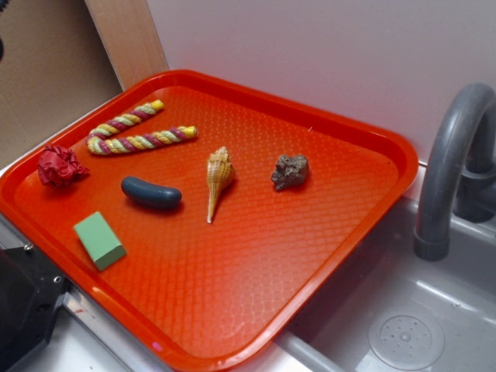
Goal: Grab the multicolored rope.
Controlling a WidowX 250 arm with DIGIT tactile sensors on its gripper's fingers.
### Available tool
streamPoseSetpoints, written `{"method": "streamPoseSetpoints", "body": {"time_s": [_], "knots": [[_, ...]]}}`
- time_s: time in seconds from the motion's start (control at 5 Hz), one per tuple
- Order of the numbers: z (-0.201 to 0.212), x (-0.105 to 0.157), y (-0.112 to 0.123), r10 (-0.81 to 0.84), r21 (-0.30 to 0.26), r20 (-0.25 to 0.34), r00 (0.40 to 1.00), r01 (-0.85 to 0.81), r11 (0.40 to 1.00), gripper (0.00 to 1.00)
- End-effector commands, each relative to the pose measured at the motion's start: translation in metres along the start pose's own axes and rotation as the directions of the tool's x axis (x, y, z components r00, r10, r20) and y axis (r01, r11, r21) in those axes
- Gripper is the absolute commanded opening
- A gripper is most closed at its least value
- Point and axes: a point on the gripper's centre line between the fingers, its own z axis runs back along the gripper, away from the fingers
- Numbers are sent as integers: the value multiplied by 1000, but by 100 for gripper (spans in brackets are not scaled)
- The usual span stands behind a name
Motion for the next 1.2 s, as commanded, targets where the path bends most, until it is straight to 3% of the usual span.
{"method": "streamPoseSetpoints", "body": {"time_s": [0.0, 0.2, 0.4, 0.6, 0.8, 1.0], "knots": [[0, 0, 0, 0, 0, 0, 1000, 0, 1000, 100], [-5, 39, 7, -81, 26, 120, 990, 78, 997, 100], [-10, 75, 13, -227, 140, 137, 964, 208, 968, 100], [-18, 104, 27, -417, 237, 101, 903, 385, 892, 100], [-38, 126, 49, -562, 262, 32, 826, 536, 802, 100], [-70, 134, 65, -613, 223, -11, 790, 600, 769, 100]]}}
